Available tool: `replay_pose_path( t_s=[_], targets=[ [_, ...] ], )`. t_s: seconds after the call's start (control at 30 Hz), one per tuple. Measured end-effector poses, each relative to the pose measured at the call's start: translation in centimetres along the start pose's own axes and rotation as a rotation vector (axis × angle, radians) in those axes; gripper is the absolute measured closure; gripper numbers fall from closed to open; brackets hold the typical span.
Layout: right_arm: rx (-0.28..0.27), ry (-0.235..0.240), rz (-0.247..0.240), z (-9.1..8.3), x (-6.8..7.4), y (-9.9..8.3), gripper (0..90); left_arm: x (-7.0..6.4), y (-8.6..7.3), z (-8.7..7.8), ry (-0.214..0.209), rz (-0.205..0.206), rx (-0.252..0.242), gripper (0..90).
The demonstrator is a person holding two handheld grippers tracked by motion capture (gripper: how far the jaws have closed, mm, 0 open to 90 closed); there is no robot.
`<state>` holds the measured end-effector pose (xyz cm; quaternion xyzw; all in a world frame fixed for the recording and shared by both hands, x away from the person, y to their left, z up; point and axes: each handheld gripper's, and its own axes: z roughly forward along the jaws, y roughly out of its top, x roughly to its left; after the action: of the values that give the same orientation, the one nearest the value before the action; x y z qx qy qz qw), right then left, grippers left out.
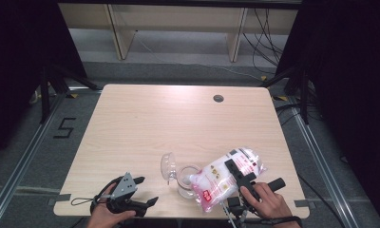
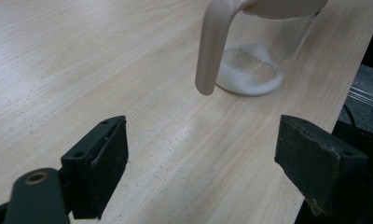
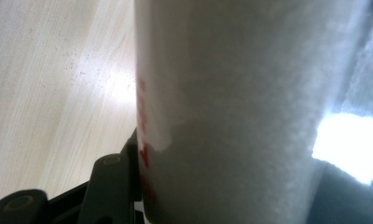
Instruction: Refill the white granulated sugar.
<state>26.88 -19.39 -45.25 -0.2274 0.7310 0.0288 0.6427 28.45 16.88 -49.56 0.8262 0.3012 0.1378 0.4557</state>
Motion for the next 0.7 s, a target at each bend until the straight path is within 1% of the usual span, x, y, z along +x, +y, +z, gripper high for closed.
replay_pose_path(
  t_s=[0.07, 0.1, 0.13, 0.17, 0.27, 0.3, 0.33, 0.37, 0.47, 0.5, 0.53, 0.57, 0.63, 0.7],
  targets=[
    [0.001, 0.001, -0.001, -0.01, -0.01, -0.01, 49.2, 0.00, 0.00, 0.00, 0.000, 0.000, 0.000, 17.0],
    [-0.006, -0.009, 0.000, 0.04, 0.02, -0.03, 49.2, 0.00, 0.00, 0.01, 0.000, 0.000, 0.000, 17.0],
    [-0.006, -0.009, 0.000, 0.03, 0.03, -0.03, 49.2, -0.05, -0.01, 0.06, -0.001, -0.007, -0.006, 17.0],
    [0.000, 0.001, 0.000, -0.01, -0.01, -0.01, 49.3, -0.02, -0.01, 0.04, -0.001, -0.003, -0.002, 17.0],
    [-0.001, 0.000, 0.003, 0.01, 0.02, -0.02, 49.3, -0.04, -0.02, 0.05, -0.003, -0.002, -0.002, 17.0],
    [0.002, 0.007, 0.023, 0.02, 0.18, -0.07, 49.3, -0.05, -0.01, 0.03, 0.000, -0.003, -0.001, 17.0],
    [-0.006, -0.004, 0.021, 0.08, 0.21, -0.08, 49.3, -0.03, -0.01, 0.05, -0.002, -0.003, -0.003, 17.0],
    [-0.004, -0.003, 0.029, 0.06, 0.30, -0.10, 49.3, -0.03, -0.01, 0.04, -0.002, -0.003, -0.002, 17.0],
    [-0.006, -0.003, 0.026, 0.06, 0.27, -0.09, 49.3, -0.03, -0.01, 0.03, -0.001, -0.002, -0.003, 17.0],
    [-0.003, 0.001, 0.003, 0.02, 0.02, -0.03, 49.4, -0.03, -0.01, 0.04, -0.002, -0.002, -0.002, 17.0],
    [-0.006, 0.000, 0.023, 0.06, 0.26, -0.08, 49.3, -0.04, -0.01, 0.05, -0.002, -0.004, -0.003, 17.0],
    [-0.004, -0.002, 0.031, 0.04, 0.31, -0.08, 49.4, -0.03, -0.01, 0.04, -0.002, -0.003, -0.002, 17.0],
    [-0.007, 0.000, 0.025, 0.06, 0.27, -0.08, 49.4, 0.00, 0.00, 0.00, 0.000, 0.000, 0.000, 17.0],
    [-0.006, 0.001, 0.004, 0.02, 0.02, -0.02, 49.4, -0.01, -0.01, 0.01, 0.001, -0.006, -0.002, 17.0]
  ],
)
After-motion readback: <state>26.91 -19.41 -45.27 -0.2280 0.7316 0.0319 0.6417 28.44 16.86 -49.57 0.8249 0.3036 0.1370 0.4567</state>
